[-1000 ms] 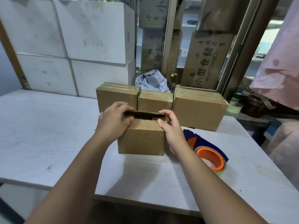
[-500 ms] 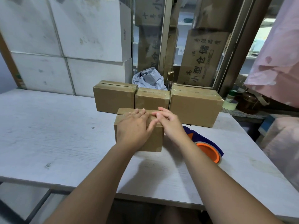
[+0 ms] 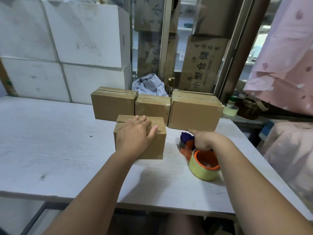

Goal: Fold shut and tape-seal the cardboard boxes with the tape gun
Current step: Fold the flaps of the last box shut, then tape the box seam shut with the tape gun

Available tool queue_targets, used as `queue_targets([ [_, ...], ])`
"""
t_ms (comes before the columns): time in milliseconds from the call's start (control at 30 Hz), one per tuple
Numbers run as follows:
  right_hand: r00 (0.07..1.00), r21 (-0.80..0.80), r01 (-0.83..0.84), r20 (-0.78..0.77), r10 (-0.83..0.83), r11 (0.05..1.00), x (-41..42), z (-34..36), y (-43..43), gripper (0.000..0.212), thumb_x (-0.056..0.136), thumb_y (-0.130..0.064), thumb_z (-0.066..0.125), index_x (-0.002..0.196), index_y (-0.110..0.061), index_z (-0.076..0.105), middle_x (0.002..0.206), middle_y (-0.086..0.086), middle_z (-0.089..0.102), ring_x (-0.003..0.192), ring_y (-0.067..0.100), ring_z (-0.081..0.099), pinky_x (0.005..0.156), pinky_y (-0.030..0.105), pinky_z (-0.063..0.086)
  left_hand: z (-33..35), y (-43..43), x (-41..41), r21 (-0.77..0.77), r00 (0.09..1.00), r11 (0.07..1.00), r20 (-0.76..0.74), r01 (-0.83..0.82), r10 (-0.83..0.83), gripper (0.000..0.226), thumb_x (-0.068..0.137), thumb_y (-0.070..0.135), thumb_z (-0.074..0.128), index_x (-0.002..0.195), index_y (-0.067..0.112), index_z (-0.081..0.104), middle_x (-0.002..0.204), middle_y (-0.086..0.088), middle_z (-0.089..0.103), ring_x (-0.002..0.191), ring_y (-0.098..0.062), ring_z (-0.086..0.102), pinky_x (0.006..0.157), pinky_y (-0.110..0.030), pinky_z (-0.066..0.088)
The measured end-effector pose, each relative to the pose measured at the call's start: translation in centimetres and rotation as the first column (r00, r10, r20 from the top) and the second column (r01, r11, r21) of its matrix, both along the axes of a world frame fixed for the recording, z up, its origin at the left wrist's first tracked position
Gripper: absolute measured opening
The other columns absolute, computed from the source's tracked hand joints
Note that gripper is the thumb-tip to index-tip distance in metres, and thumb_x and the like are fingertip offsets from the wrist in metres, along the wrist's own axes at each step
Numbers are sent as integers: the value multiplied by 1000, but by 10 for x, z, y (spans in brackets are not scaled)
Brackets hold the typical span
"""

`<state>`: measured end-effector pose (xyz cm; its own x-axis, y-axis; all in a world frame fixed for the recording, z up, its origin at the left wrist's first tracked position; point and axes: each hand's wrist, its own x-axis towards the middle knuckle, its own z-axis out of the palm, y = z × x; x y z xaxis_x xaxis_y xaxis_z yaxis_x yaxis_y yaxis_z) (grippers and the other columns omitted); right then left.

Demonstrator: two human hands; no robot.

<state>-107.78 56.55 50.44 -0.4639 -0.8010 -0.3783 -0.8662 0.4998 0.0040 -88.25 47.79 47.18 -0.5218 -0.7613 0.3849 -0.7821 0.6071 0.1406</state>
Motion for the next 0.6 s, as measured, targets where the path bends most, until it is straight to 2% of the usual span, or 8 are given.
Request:
queue_targets([
  [67, 1000, 27, -7, 25, 6, 1000, -4, 3, 5, 56, 91, -13, 44, 144, -24, 32, 132, 5, 53, 104, 27, 53, 75, 27, 39, 0, 0, 0, 7, 1000, 1000, -4, 3, -3, 53, 98, 54, 24, 139, 28, 46, 151, 9, 35, 142, -10, 23, 112, -27, 18],
  [167, 977, 103, 61, 195, -80, 993, -6, 10, 16, 46, 89, -3, 45, 131, -21, 47, 98, -2, 59, 77, 17, 58, 53, 25, 47, -1, -2, 0, 3, 1000, 1000, -2, 1, -1, 54, 97, 55, 23, 138, 28, 46, 151, 9, 35, 142, -10, 24, 113, -27, 18],
  [267, 997, 159, 49, 42, -57, 986, -13, 5, 18, 43, 82, -13, 64, 124, -16, 54, 106, 2, 62, 87, 21, 60, 51, 24, 45, -2, -2, 0, 4, 1000, 1000, -10, -2, 2, 54, 97, 55, 23, 138, 29, 46, 150, 9, 35, 142, -10, 24, 113, -27, 18],
  [333, 998, 93, 54, -39, -50, 994, -21, -8, 17, 37, 80, -24, 68, 115, -15, 59, 101, 3, 63, 85, 22, 62, 53, 25, 47, -1, -1, 0, 13, 1000, 1000, -12, 0, 0, 53, 98, 54, 23, 138, 29, 46, 150, 9, 36, 142, -10, 24, 112, -27, 20],
  [367, 998, 38, 64, -20, -64, 997, -24, -13, 17, 33, 80, -25, 67, 111, -15, 61, 98, 4, 65, 84, 23, 64, 55, 27, 49, 0, -1, 0, 14, 1000, 1000, -19, 2, -2, 51, 98, 52, 23, 137, 30, 48, 150, 9, 36, 141, -10, 25, 112, -27, 21],
  [433, 986, -79, 120, 128, -109, 990, -30, -19, 17, 23, 80, -21, 65, 101, -14, 63, 90, 7, 66, 78, 24, 66, 56, 28, 53, 3, 0, 1, 14, 999, 1000, -35, 11, -10, 45, 100, 46, 24, 133, 30, 51, 149, 10, 38, 141, -10, 27, 110, -27, 23],
  [500, 923, -210, 218, 363, -131, 953, -31, -25, 16, 12, 80, -13, 64, 91, -15, 63, 79, 6, 63, 68, 22, 61, 54, 27, 51, 5, 2, 2, 24, 998, 1000, -55, 8, -7, 41, 102, 38, 25, 131, 29, 52, 147, 10, 41, 139, -10, 30, 107, -26, 27],
  [600, 775, -439, 403, 631, -44, 803, -23, -27, 8, 10, 82, -6, 61, 86, -15, 62, 78, 7, 64, 68, 23, 60, 59, 30, 49, 7, 1, 1, 70, 993, 996, -103, -53, 61, 40, 101, 34, 26, 133, 28, 50, 143, 4, 47, 130, -18, 43, 95, -30, 38],
])
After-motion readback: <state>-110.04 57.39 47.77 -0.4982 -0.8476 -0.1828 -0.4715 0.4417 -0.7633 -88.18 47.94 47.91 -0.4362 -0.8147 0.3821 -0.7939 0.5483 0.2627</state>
